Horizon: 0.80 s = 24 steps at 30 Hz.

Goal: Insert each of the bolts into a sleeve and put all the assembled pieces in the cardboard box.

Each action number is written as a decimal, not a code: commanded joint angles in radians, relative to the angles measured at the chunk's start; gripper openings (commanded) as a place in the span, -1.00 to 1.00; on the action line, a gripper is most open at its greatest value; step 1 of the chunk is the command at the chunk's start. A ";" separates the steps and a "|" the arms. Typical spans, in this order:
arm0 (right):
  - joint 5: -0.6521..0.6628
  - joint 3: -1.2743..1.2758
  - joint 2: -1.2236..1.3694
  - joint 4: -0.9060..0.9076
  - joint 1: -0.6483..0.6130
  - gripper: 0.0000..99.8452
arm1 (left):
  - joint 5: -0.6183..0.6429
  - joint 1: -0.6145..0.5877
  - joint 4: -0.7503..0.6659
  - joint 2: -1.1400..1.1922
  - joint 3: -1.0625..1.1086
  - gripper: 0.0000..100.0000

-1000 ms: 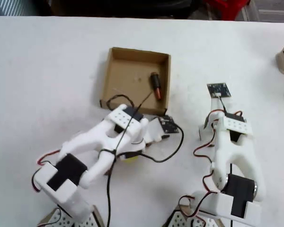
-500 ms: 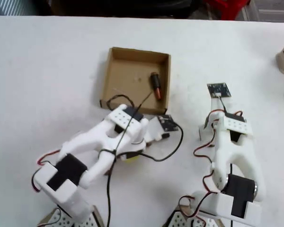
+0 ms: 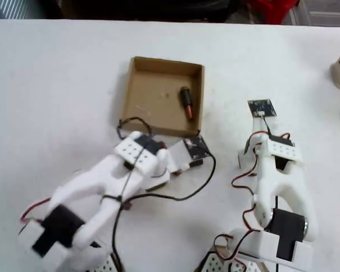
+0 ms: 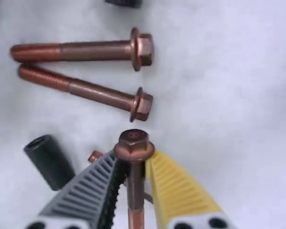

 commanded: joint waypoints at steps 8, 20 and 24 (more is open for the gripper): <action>0.014 -0.038 -0.007 0.004 0.002 -0.97 | 0.229 -0.200 -0.120 -0.282 0.049 -0.96; 0.014 -0.038 -0.005 0.005 0.001 -0.97 | 0.387 -0.381 -0.276 -0.300 0.057 -0.96; 0.014 -0.038 -0.005 0.004 0.001 -0.97 | 0.408 -0.440 -0.400 -0.321 0.121 -0.96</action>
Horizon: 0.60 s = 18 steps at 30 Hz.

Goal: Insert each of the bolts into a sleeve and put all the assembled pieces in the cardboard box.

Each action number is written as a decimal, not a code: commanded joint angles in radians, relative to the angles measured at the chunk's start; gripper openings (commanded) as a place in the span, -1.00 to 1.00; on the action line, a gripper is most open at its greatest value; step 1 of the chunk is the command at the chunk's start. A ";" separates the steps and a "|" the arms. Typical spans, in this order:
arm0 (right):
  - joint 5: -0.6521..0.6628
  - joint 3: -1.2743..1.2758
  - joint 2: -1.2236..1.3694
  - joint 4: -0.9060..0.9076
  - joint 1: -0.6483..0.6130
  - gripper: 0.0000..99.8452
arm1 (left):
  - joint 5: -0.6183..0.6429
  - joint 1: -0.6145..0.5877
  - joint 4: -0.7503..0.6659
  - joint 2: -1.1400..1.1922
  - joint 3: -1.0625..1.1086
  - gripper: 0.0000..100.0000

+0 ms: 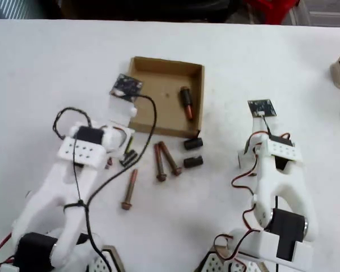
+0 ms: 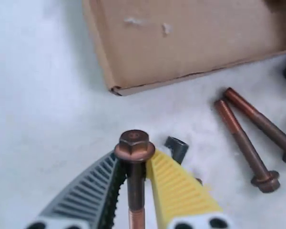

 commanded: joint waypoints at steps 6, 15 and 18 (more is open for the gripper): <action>0.006 -0.038 -0.005 0.002 -0.001 -0.97 | 0.031 -0.107 -0.244 -0.180 0.147 -0.96; 0.005 -0.038 -0.015 0.007 -0.028 -0.97 | 0.230 -0.248 -0.278 -0.236 0.153 -0.96; 0.003 -0.040 -0.016 0.007 -0.044 -0.97 | 0.255 -0.286 -0.316 -0.208 0.153 -0.96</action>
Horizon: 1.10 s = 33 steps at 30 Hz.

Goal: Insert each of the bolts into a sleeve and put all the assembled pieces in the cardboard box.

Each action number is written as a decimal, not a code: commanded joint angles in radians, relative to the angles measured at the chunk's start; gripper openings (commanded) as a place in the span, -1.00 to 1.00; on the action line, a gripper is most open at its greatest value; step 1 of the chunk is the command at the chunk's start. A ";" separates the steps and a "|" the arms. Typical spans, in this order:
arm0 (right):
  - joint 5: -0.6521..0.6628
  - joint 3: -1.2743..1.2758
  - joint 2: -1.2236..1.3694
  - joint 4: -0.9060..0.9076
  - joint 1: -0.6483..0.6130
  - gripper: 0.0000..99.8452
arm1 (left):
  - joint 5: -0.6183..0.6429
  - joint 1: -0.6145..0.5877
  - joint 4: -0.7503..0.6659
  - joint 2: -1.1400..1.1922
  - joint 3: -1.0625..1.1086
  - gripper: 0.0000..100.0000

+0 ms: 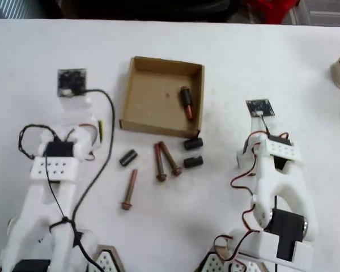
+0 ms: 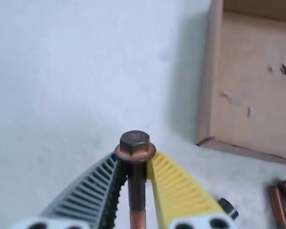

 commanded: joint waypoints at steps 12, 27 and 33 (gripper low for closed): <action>-0.173 0.071 -0.163 -0.124 -0.093 -0.97 | 0.058 -0.061 -0.109 0.058 -0.017 -0.96; -0.175 0.095 -0.375 -0.202 -0.239 -0.97 | 0.052 -0.061 -0.110 0.058 -0.012 -0.96; -0.295 0.127 -0.381 -0.415 -0.292 -0.97 | 0.052 -0.061 -0.110 0.058 -0.012 -0.96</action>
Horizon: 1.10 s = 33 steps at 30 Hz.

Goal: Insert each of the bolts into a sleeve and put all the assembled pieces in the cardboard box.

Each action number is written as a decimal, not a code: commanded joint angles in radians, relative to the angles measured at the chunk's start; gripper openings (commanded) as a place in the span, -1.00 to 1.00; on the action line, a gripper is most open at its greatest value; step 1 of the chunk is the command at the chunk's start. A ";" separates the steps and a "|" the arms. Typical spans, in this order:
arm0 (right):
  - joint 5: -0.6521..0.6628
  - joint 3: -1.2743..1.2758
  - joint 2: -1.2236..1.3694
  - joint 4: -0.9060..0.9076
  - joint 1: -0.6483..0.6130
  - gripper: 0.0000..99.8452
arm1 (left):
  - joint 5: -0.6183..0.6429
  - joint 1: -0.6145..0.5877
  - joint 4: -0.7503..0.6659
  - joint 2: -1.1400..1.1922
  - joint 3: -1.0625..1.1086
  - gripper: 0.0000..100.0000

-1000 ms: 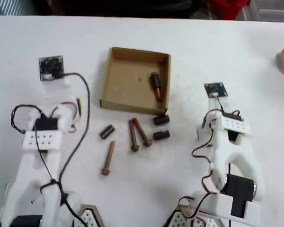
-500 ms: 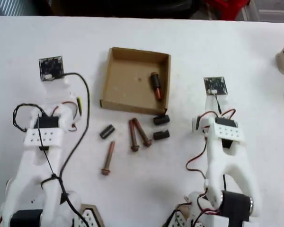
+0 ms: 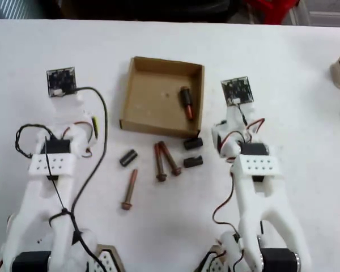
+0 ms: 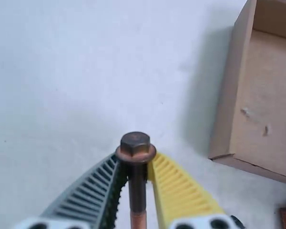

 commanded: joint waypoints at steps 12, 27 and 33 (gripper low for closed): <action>-0.253 0.264 -0.042 -0.858 -0.122 -0.97 | 0.002 -0.008 -0.034 -0.002 -0.012 -0.96; -0.247 0.334 0.090 -1.397 -0.308 -0.97 | 0.002 -0.005 -0.034 -0.002 -0.011 -0.96; -0.247 0.361 0.403 -1.903 -0.320 -0.97 | 0.002 -0.005 -0.034 -0.002 -0.011 -0.96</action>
